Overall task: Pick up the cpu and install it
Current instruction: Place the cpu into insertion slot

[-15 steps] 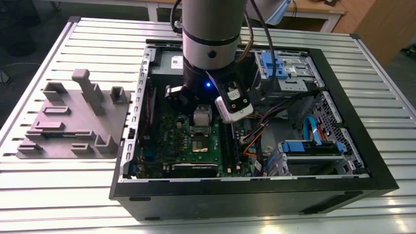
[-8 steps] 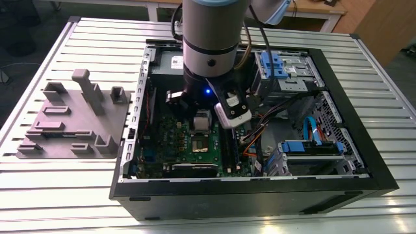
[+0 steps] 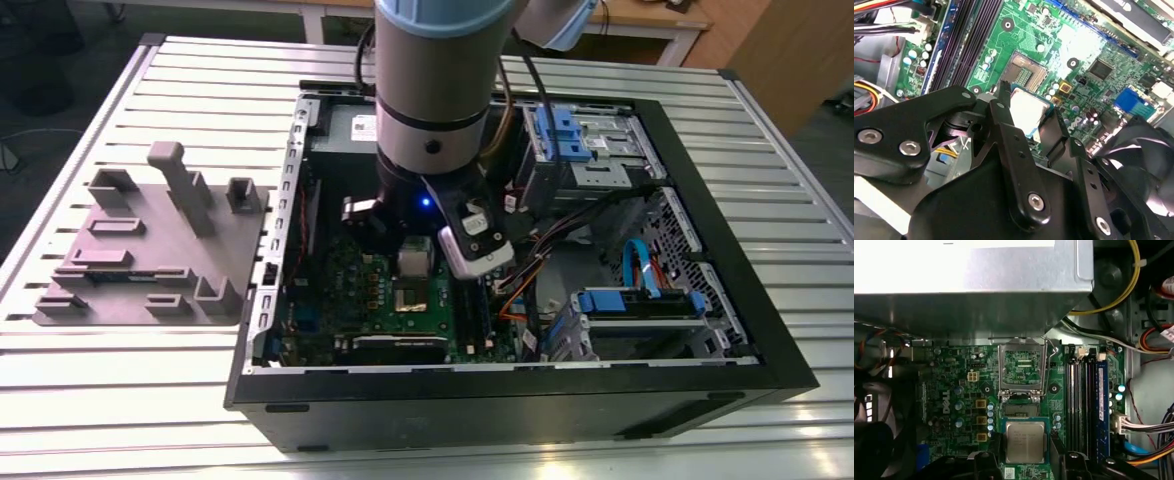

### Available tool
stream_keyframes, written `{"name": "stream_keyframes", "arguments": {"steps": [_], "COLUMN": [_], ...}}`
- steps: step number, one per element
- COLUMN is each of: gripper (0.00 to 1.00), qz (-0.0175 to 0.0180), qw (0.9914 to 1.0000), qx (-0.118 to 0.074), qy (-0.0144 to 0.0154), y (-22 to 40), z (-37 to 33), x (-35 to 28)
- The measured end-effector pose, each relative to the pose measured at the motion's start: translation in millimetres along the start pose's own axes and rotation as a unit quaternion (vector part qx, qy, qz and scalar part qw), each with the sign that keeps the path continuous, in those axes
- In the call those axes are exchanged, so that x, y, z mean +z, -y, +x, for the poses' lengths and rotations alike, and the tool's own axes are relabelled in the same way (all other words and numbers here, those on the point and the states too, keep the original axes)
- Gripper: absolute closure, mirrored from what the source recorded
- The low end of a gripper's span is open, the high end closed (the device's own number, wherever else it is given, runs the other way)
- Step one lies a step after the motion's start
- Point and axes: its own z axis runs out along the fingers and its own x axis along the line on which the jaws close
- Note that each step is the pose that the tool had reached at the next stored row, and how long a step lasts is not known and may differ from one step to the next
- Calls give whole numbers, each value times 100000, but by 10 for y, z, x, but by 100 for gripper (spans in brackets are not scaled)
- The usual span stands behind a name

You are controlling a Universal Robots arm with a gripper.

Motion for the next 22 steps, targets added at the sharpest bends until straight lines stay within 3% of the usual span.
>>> {"name": "stream_keyframes", "arguments": {"steps": [5,11,19,22], "gripper": [53,53,53,53], "qz": [2,-9,18,22], "qw": [100000,100000,100000,100000], "qx": [95,93,15,-19], "qy": [3,8,-7,-53], "y": [3,2,10,40], "z": [-2,-3,-6,-6], "x": [77,84,218,237]}}
